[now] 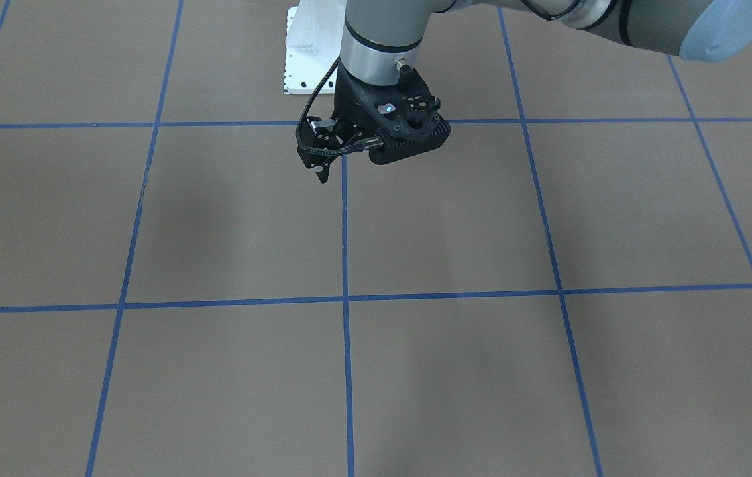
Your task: Left arm hands cup to right arm to dump lemon
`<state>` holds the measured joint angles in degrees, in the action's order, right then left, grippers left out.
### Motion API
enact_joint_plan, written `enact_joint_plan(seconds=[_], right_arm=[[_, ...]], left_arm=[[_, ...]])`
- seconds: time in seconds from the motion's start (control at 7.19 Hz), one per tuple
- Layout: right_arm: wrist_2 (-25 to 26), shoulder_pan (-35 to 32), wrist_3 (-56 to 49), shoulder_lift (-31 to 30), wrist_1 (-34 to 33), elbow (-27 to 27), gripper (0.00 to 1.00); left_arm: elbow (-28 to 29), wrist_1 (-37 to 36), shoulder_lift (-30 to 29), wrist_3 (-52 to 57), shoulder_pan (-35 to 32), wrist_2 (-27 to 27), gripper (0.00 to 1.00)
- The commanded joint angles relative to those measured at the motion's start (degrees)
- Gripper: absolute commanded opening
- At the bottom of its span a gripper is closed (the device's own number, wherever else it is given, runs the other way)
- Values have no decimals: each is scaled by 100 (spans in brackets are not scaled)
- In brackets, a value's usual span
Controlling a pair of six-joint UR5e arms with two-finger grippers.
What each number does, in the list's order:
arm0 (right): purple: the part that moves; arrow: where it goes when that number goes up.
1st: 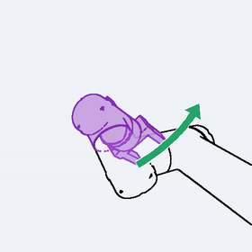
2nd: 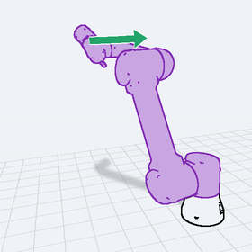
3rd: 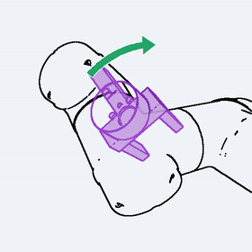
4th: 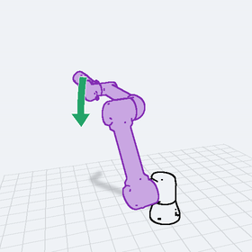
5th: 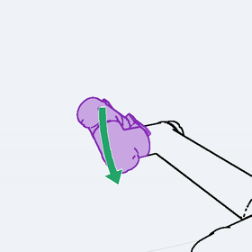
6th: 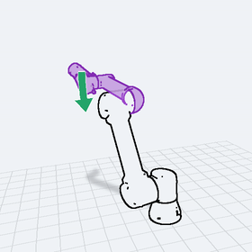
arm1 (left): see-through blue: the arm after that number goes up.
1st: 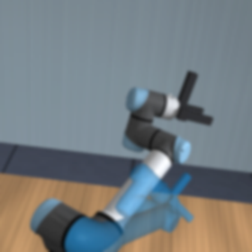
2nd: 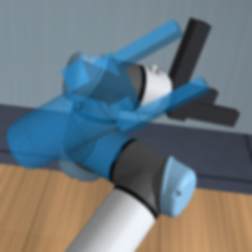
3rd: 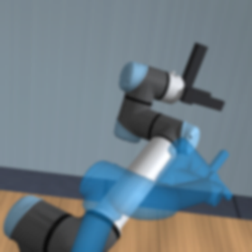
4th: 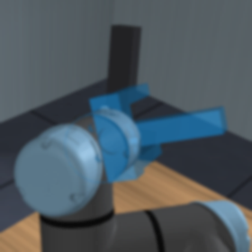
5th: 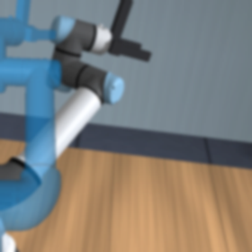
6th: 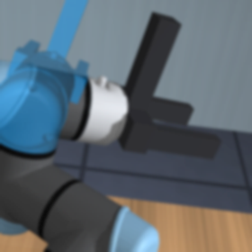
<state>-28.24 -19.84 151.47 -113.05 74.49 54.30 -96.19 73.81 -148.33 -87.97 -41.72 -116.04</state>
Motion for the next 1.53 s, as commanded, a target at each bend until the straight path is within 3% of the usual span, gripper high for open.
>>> enact_joint_plan(seconds=[0.0, 0.69, 1.39], right_arm=[[-33, 7, 433, -68, 31, -7, 16], [-253, -2, 1470, -261, 154, -33, 16], [-419, -2, 1735, -420, 418, -33, 16]], left_arm=[[13, -51, -47, 8, -2, 143, 100], [4, -94, -65, 8, 15, 301, 100], [4, -340, -205, 8, 111, 565, 100]])
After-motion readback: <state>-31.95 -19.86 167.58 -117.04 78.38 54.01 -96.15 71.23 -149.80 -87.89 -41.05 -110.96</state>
